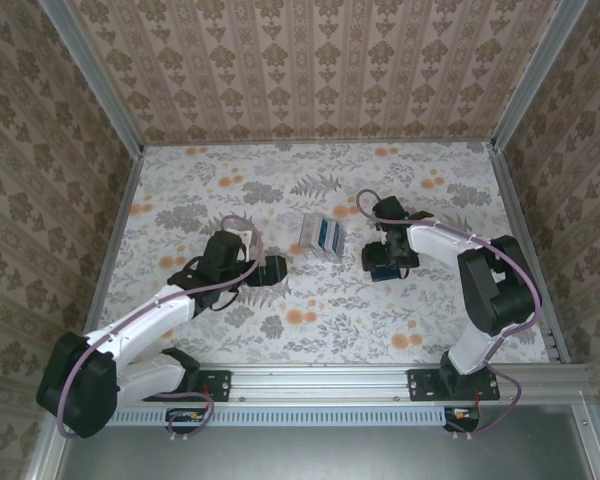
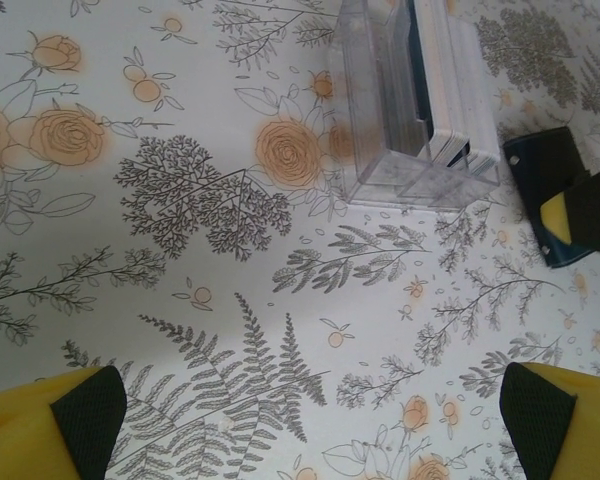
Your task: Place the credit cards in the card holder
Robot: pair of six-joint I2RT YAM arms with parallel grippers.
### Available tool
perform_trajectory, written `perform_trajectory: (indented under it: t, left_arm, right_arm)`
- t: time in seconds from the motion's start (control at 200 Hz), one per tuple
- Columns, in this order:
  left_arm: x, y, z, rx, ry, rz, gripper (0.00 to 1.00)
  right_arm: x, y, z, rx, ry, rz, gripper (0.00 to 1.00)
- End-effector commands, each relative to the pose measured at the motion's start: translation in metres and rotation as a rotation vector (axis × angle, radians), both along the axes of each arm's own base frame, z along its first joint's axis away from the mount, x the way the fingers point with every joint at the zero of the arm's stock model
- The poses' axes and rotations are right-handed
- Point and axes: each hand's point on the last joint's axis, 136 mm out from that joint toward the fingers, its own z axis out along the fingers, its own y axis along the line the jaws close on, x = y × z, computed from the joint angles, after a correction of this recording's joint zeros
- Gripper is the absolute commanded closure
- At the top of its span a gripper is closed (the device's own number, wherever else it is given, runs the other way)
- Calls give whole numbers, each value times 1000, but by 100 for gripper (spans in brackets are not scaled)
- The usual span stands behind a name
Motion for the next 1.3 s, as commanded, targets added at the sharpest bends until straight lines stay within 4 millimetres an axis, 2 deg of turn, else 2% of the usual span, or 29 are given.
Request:
perform_trajectory:
  t: [0.0, 0.245, 0.345, 0.445, 0.535, 0.66, 0.76, 0.825, 0.9, 1.05, 1.11, 1.295]
  left_arm:
    - [1, -7, 6, -39, 5, -1, 0]
    - [-16, -6, -35, -26, 171, 30, 0]
    - [-23, -12, -44, -11, 216, -17, 1]
    - [-27, -17, -52, 31, 259, -61, 4]
    - [-27, -23, -51, 55, 260, -96, 7]
    - [-22, -30, -47, 68, 227, -128, 8]
    - [-15, -36, -44, 62, 204, -141, 8]
    - [-9, -41, -40, 61, 180, -165, 8]
    - [-2, -48, -36, 67, 157, -193, 8]
    - [5, -68, -38, 45, 166, -265, 15]
    - [2, -78, -40, 53, 150, -316, 22]
    - [-9, -106, -48, 143, 98, -456, 24]
  right_arm:
    - [-24, 26, 4, 59, 92, 79, 15]
    - [-73, 108, 9, 323, 161, 65, 15]
    - [-71, 151, 23, 499, 127, 55, 14]
    - [-64, 170, 33, 612, 104, 47, 14]
    - [-62, 159, 32, 559, 87, 40, 14]
    - [-59, 115, 24, 401, 55, -61, 14]
    - [-57, 75, 19, 292, 3, -181, 20]
    - [-54, 63, 22, 274, -43, -220, 22]
    - [-50, 60, 24, 298, -77, -251, 25]
    - [-44, 74, 18, 400, -53, -293, 32]
    - [-42, 72, 13, 377, -44, -292, 36]
    - [-40, 65, 4, 307, -49, -261, 46]
